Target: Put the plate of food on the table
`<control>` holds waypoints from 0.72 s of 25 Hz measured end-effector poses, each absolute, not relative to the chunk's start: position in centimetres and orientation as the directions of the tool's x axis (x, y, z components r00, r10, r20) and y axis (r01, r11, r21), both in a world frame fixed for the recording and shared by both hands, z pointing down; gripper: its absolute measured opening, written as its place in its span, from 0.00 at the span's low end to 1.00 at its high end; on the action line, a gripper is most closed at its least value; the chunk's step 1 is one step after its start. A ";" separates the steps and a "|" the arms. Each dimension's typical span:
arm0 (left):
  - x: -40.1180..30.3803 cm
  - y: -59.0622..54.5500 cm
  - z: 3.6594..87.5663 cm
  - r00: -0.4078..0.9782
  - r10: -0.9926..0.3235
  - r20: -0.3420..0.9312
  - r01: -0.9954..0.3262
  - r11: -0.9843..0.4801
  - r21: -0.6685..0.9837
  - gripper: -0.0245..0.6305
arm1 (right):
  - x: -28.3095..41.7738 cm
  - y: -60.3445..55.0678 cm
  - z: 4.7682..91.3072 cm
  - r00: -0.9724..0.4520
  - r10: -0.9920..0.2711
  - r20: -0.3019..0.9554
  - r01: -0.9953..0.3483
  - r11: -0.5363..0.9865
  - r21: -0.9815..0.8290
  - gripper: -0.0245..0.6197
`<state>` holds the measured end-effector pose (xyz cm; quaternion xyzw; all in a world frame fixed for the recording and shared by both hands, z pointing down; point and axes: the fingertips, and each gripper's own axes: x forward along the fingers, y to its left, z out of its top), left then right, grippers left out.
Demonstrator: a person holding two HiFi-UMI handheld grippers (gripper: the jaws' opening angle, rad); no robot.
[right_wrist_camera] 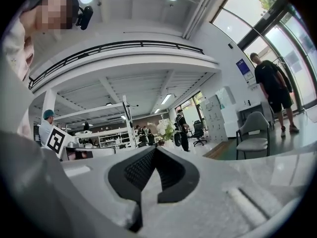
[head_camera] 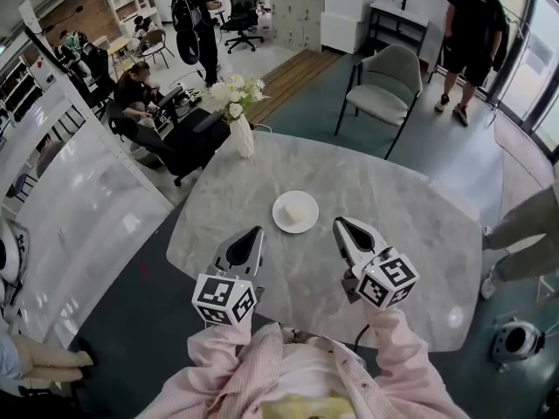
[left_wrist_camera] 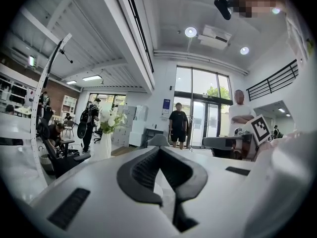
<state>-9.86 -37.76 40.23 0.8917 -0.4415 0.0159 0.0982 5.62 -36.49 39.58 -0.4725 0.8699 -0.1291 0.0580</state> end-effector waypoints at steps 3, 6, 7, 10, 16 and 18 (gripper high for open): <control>-10.3 -37.6 39.7 0.600 -0.792 0.109 -0.797 -0.582 0.158 0.04 | 6.0 -36.2 39.4 -0.533 -0.846 0.022 -0.814 0.506 -0.283 0.05; -10.7 -37.7 39.4 0.594 -0.798 0.105 -0.803 -0.577 0.150 0.04 | 6.2 -36.2 39.3 -0.521 -0.853 0.020 -0.822 0.495 -0.283 0.05; -10.7 -37.8 39.4 0.592 -0.799 0.104 -0.804 -0.576 0.148 0.04 | 6.3 -36.3 39.3 -0.517 -0.856 0.017 -0.824 0.492 -0.282 0.04; -10.8 -38.0 39.3 0.585 -0.804 0.102 -0.809 -0.571 0.142 0.04 | 6.7 -36.5 39.2 -0.505 -0.863 0.010 -0.831 0.483 -0.278 0.04; -11.4 -37.8 38.9 0.574 -0.814 0.095 -0.817 -0.561 0.129 0.04 | 6.9 -36.2 39.0 -0.490 -0.872 0.004 -0.835 0.468 -0.289 0.04; -11.5 -37.7 38.9 0.572 -0.815 0.094 -0.819 -0.560 0.127 0.04 | 6.9 -36.2 39.0 -0.487 -0.874 0.002 -0.836 0.465 -0.291 0.05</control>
